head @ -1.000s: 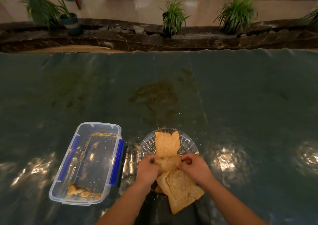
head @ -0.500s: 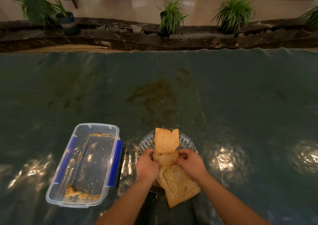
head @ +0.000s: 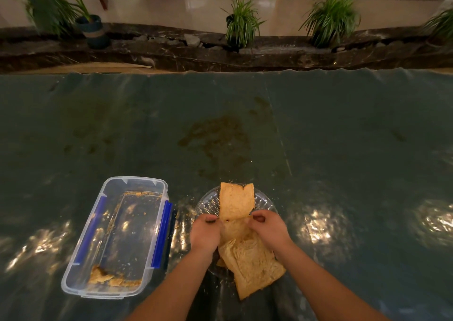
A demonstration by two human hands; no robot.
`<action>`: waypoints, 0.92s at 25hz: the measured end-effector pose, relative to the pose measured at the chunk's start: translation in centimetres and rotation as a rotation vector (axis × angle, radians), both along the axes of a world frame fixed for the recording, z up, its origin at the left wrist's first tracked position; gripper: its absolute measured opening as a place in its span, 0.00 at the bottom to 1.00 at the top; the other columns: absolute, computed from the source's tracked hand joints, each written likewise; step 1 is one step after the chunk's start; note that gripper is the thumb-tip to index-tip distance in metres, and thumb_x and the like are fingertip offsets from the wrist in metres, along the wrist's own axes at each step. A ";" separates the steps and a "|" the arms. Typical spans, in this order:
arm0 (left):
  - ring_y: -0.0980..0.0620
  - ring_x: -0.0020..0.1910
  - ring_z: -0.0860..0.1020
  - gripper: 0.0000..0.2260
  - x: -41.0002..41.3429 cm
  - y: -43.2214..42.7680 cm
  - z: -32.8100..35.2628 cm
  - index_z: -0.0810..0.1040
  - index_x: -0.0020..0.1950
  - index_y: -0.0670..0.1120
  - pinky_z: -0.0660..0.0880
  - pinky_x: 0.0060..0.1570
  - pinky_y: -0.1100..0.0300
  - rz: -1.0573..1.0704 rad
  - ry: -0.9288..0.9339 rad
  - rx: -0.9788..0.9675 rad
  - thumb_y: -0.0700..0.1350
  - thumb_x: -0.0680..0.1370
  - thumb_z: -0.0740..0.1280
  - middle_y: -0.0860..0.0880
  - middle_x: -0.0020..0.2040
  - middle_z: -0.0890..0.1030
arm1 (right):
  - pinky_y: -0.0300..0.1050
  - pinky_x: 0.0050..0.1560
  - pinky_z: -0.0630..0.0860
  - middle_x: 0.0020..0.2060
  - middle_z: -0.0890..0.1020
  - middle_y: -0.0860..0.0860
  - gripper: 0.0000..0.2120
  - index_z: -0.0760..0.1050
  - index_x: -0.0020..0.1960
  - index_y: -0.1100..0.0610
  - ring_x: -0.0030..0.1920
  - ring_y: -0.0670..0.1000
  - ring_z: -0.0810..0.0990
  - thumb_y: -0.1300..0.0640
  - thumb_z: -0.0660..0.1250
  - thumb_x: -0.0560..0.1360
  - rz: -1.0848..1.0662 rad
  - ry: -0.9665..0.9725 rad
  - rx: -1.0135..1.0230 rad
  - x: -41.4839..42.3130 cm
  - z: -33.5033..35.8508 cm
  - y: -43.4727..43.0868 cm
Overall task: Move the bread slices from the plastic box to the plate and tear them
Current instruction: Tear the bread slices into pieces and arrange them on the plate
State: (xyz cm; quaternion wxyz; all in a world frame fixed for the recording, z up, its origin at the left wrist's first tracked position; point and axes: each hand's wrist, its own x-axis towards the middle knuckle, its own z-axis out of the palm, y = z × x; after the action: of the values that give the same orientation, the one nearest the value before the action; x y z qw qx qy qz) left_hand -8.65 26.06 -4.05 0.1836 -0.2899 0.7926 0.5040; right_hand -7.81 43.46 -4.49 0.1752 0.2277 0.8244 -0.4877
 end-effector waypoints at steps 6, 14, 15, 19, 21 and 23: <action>0.53 0.48 0.81 0.10 -0.1 0.2 0.3 0.81 0.56 0.50 0.80 0.47 0.54 -0.126 0.053 -0.111 0.40 0.77 0.66 0.53 0.50 0.83 | 0.46 0.47 0.79 0.44 0.83 0.46 0.07 0.78 0.47 0.48 0.46 0.46 0.81 0.55 0.73 0.71 -0.036 -0.008 0.015 -0.2 -0.4 -0.3; 0.59 0.37 0.76 0.11 -1.1 0.6 0.8 0.79 0.57 0.48 0.71 0.34 0.61 -0.208 0.059 -0.177 0.44 0.75 0.68 0.58 0.38 0.77 | 0.47 0.43 0.77 0.39 0.81 0.46 0.05 0.77 0.43 0.49 0.41 0.46 0.80 0.53 0.72 0.71 0.038 -0.050 0.165 0.1 -0.1 0.3; 0.61 0.36 0.74 0.10 -1.2 0.5 0.9 0.79 0.56 0.48 0.69 0.32 0.62 -0.231 0.068 -0.208 0.44 0.75 0.68 0.59 0.37 0.76 | 0.47 0.43 0.78 0.39 0.82 0.46 0.05 0.77 0.43 0.50 0.41 0.47 0.80 0.53 0.72 0.71 0.054 -0.065 0.188 0.0 0.0 0.4; 0.56 0.34 0.77 0.09 -1.5 0.2 1.1 0.84 0.49 0.46 0.70 0.31 0.61 -0.329 0.078 -0.307 0.44 0.75 0.65 0.53 0.37 0.80 | 0.46 0.43 0.79 0.41 0.83 0.47 0.04 0.78 0.45 0.50 0.43 0.48 0.81 0.51 0.70 0.72 0.080 -0.056 0.235 -0.3 0.3 0.1; 0.55 0.36 0.80 0.08 -1.2 0.2 1.2 0.85 0.46 0.49 0.73 0.32 0.60 -0.351 0.062 -0.297 0.44 0.75 0.66 0.52 0.39 0.83 | 0.44 0.40 0.77 0.41 0.84 0.47 0.06 0.81 0.49 0.51 0.42 0.49 0.82 0.51 0.67 0.75 0.111 -0.015 0.251 -0.9 0.5 -0.5; 0.55 0.33 0.80 0.08 -0.8 0.2 1.2 0.85 0.41 0.51 0.75 0.30 0.57 -0.363 0.063 -0.281 0.44 0.74 0.66 0.51 0.35 0.84 | 0.45 0.39 0.77 0.42 0.85 0.49 0.08 0.82 0.50 0.52 0.42 0.51 0.82 0.53 0.65 0.76 0.152 -0.002 0.264 -1.7 0.7 -1.1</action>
State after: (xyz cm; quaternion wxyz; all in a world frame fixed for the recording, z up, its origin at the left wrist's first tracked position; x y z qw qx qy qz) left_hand -9.46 26.30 -2.83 0.2041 -0.1495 0.8995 0.3563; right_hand -9.51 42.33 -3.76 0.1811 0.1861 0.8961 -0.3600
